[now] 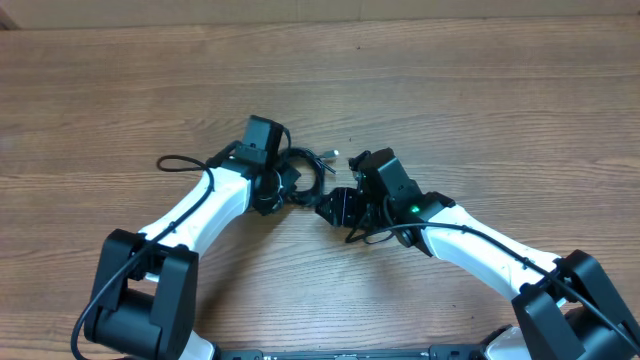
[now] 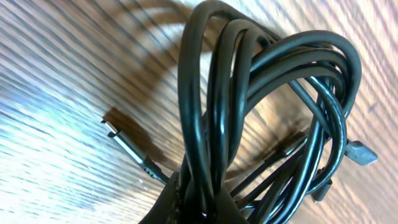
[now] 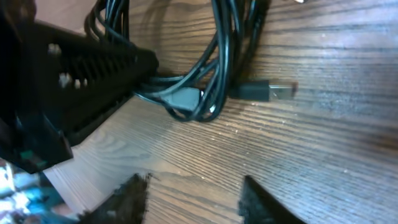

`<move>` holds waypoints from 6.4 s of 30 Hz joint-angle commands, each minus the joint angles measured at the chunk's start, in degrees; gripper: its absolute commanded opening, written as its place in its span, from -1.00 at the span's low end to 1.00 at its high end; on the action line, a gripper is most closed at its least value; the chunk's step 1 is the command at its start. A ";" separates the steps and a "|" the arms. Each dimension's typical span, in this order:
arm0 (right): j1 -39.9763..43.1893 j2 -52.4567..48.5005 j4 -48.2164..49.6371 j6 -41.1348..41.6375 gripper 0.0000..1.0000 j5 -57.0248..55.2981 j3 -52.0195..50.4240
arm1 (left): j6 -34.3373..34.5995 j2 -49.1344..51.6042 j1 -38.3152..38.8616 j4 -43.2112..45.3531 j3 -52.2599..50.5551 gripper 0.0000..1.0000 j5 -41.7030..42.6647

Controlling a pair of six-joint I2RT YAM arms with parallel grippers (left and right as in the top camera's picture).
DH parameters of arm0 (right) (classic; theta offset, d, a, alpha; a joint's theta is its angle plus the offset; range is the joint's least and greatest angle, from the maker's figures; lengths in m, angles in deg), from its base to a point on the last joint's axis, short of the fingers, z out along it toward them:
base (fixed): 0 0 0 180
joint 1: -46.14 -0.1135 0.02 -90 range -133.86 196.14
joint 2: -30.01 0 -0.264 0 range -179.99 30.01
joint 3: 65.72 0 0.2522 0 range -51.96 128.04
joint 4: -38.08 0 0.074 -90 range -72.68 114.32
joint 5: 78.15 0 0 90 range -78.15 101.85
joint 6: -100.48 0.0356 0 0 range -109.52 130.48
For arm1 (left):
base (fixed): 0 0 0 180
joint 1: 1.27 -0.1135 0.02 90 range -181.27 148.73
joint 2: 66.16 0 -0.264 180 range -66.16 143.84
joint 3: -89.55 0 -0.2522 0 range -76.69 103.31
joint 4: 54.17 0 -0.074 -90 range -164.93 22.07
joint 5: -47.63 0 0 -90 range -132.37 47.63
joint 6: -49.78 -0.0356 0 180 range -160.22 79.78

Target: Untangle cables

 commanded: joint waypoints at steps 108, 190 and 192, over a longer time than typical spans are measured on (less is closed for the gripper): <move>-4.07 -7.50 -2.84 12.83 -0.28 -4.92 0.02 | 11.47 -1.62 -13.03 8.55 0.70 0.46 14.45; -5.79 -7.61 -12.57 30.21 -0.03 -9.27 0.02 | -0.57 -2.05 -16.96 22.62 0.70 0.24 34.05; -5.79 -7.61 -12.50 30.23 -0.03 -9.27 0.02 | -7.48 -2.05 -16.70 17.59 0.70 0.63 32.20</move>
